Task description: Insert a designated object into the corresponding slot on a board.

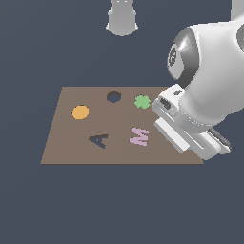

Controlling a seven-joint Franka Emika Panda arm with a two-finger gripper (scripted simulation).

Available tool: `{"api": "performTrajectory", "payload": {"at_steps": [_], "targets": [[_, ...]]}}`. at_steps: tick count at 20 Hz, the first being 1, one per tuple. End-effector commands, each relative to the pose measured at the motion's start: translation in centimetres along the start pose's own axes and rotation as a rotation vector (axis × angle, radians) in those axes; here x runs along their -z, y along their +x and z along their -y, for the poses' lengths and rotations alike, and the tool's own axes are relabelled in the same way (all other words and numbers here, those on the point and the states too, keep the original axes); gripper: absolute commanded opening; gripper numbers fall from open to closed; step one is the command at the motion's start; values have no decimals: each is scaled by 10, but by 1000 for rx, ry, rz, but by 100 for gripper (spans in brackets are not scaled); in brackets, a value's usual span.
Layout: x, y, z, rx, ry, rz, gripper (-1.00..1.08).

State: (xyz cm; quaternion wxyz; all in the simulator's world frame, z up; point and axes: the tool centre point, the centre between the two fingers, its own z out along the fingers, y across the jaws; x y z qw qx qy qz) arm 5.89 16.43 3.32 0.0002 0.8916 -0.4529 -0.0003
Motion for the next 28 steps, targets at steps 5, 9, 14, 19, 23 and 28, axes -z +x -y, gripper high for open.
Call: {"api": "performTrajectory", "payload": {"at_steps": [5,9,14,19,23,28], "targets": [[-3,0,0,-1,1,0,-100],[-3,0,0,-1,1,0,-100],[-1,0,0,-1,1,0,-100],[0,2,0,-7,0,0,-100],[0,15,-2,-52,0,0,-100],[2,50,-10,-172,1,0,-100]]}}
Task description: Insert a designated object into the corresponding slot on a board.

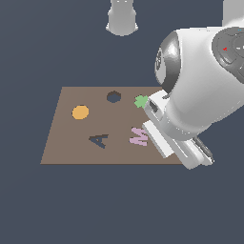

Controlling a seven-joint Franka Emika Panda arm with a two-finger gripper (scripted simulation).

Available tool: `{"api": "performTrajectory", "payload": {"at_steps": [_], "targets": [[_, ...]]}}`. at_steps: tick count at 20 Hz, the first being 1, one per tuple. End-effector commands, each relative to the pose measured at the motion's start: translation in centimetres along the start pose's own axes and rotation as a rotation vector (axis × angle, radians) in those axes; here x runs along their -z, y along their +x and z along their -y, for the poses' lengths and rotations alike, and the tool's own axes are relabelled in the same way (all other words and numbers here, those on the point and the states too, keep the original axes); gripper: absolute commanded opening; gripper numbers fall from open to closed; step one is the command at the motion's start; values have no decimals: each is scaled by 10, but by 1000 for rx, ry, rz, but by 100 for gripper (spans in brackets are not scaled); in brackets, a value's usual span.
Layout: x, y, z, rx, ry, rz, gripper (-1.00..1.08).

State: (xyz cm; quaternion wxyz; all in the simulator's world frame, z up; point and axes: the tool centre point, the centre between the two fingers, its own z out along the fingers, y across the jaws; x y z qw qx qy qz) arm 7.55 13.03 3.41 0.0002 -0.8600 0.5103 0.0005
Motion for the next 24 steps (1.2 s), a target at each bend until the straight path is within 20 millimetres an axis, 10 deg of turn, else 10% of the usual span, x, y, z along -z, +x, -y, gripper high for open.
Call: {"api": "performTrajectory", "payload": {"at_steps": [1,15,24], "targets": [[1,23,-4,-74,0,-1,-100],[5,152,-67,-562,2,0,-100],[6,184,-102,-722,2,0,-100]]}}
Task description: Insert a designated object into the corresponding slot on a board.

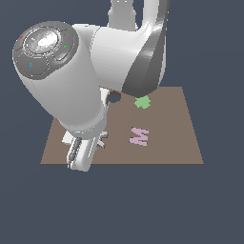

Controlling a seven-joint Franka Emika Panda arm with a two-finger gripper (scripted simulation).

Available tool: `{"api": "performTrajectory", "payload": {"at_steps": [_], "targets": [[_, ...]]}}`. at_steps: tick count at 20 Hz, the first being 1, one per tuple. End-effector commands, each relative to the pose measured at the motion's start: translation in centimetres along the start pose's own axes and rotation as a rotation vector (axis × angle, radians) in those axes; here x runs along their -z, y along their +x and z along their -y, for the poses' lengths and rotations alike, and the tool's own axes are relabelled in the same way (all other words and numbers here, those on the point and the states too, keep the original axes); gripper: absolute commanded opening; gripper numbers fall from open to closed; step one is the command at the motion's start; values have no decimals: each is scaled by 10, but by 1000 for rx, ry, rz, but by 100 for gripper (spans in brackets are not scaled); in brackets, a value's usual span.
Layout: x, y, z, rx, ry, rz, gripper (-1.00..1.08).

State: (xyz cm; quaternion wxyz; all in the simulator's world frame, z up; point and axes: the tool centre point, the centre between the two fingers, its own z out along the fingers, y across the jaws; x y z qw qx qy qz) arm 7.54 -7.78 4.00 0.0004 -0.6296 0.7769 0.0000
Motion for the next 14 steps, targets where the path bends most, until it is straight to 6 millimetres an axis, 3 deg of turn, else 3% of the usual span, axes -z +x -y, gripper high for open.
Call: {"api": "performTrajectory", "payload": {"at_steps": [1,13,14], "targets": [[0,4,-1,-16,0,1,-100],[-10,0,-1,-5,-2,-1,-100],[-10,0,-1,-5,-2,-1,100]]}}
